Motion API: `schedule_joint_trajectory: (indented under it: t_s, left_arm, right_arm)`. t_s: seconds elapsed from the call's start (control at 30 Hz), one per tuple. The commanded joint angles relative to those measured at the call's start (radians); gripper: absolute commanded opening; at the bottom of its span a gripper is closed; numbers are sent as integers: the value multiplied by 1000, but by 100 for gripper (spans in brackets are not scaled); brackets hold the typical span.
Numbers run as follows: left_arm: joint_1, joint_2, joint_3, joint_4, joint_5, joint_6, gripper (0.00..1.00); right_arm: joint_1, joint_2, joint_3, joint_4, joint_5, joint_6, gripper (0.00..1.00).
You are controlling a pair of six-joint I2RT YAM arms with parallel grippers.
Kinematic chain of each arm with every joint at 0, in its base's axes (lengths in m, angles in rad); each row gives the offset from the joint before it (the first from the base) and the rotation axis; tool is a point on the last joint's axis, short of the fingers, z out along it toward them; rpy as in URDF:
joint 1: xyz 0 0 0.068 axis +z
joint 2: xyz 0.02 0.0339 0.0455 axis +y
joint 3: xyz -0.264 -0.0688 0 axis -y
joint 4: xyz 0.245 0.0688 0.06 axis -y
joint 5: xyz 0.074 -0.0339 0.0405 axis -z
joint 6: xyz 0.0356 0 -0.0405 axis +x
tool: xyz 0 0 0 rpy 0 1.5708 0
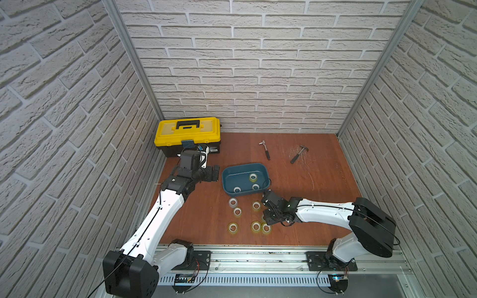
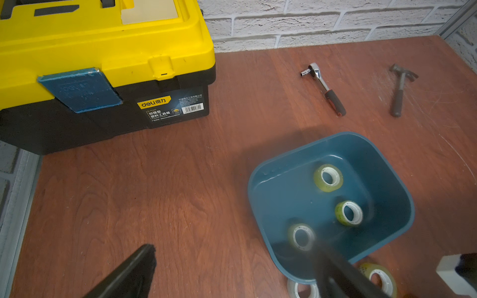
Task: Put the transparent tape into the storage box
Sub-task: Pick up the tape at the center of the board.
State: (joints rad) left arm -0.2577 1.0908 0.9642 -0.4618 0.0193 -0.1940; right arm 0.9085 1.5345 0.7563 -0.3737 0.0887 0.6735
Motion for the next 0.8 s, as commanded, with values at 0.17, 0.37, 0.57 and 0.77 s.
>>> schedule_joint_trajectory:
  t_s: [0.17, 0.37, 0.57, 0.77]
  left_arm:
    - [-8, -19, 11, 18, -19, 13, 98]
    - [-51, -11, 20, 0, -68, 36, 98]
    - [-58, -16, 15, 9, -65, 28, 98]
    - [-38, -12, 11, 22, -52, -2, 98]
  right_arm:
    - [9, -25, 14, -28, 51, 8, 19]
    - [10, -140, 40, -119, 105, -12, 14]
    - [9, -258, 130, -255, 170, -65, 13]
    - [4, -246, 270, -286, 217, -146, 13]
